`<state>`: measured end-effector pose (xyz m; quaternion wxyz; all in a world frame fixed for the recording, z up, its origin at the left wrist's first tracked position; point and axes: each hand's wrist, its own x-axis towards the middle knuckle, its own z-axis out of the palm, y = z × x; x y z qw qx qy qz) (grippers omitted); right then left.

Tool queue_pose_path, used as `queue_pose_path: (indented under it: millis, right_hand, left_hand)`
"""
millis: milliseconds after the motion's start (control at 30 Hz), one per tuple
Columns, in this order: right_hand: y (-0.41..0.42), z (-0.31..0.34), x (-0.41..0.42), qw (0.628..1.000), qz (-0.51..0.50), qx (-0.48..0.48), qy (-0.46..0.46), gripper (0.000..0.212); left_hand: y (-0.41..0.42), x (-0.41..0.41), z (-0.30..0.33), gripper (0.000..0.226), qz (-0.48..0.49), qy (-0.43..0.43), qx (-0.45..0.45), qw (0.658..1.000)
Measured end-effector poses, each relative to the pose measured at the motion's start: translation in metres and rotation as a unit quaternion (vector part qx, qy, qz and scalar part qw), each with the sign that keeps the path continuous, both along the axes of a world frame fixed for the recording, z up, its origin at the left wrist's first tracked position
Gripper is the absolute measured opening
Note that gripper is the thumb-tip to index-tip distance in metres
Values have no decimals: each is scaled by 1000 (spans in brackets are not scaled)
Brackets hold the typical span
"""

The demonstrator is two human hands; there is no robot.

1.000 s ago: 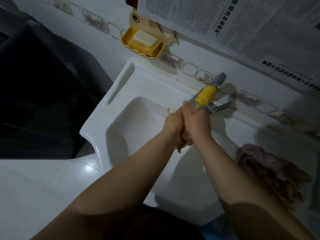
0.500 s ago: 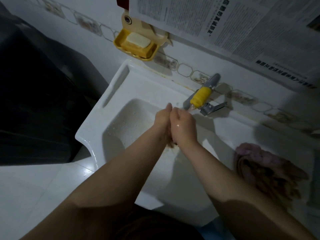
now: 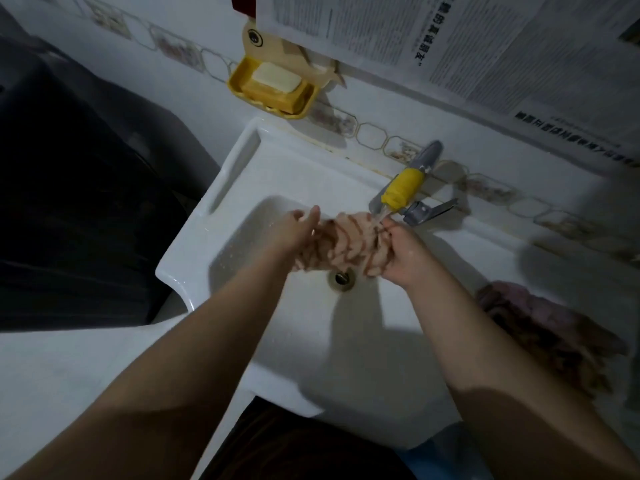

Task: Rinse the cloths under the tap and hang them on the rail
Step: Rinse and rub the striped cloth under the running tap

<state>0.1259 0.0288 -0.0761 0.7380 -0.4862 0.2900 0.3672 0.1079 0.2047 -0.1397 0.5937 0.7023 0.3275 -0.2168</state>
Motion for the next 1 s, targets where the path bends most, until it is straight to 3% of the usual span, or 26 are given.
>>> queue_pose_path:
  millis: [67,100,167,234,300,367,534,600,667,734,834,901,1001]
  right_hand:
    - [10,-7,-6,996,-60,59,33,58]
    - [15,-10,-10,991,-89,85,54,54]
    - [22,-10,-18,981,-124,121,87,46]
    - [22,-10,-24,974,-149,148,82,42]
    - [19,-10,-35,971,-163,168,38,41]
    - [16,-8,-50,976,-150,155,15,37]
    - [-1,-19,-84,995,-97,20,11,33]
    - [-8,-20,-92,994,-42,-104,13,23]
    - [-16,-23,-89,985,-55,-161,11,31]
    - [-22,-27,-74,987,-87,-129,33,61]
    - [-19,-37,-47,987,-102,17,124,88]
    - [-15,-40,-37,983,-107,77,130,83]
    - [-9,-40,-29,993,-61,53,88,46]
  left_hand:
    - [-14,-16,-16,64,132,63,83,986]
    - [-24,-28,-16,63,211,98,50,971]
    - [-51,-54,-2,77,272,185,-205,922]
    - [-70,-68,20,100,225,182,-427,857]
    - [-73,-64,33,101,226,111,-501,828]
    - [-69,-50,37,83,256,51,-528,808]
    - [-63,-33,38,36,204,-19,-423,883]
    - [-56,-33,44,38,188,-24,-400,897]
    - [-50,-33,53,44,139,-13,-359,923]
    - [-46,-34,61,40,62,-25,-309,949]
    - [-44,-36,70,32,-33,-48,-232,971]
    - [-43,-37,76,27,-76,-47,-208,974]
    - [-38,-41,73,20,-129,-46,-186,973]
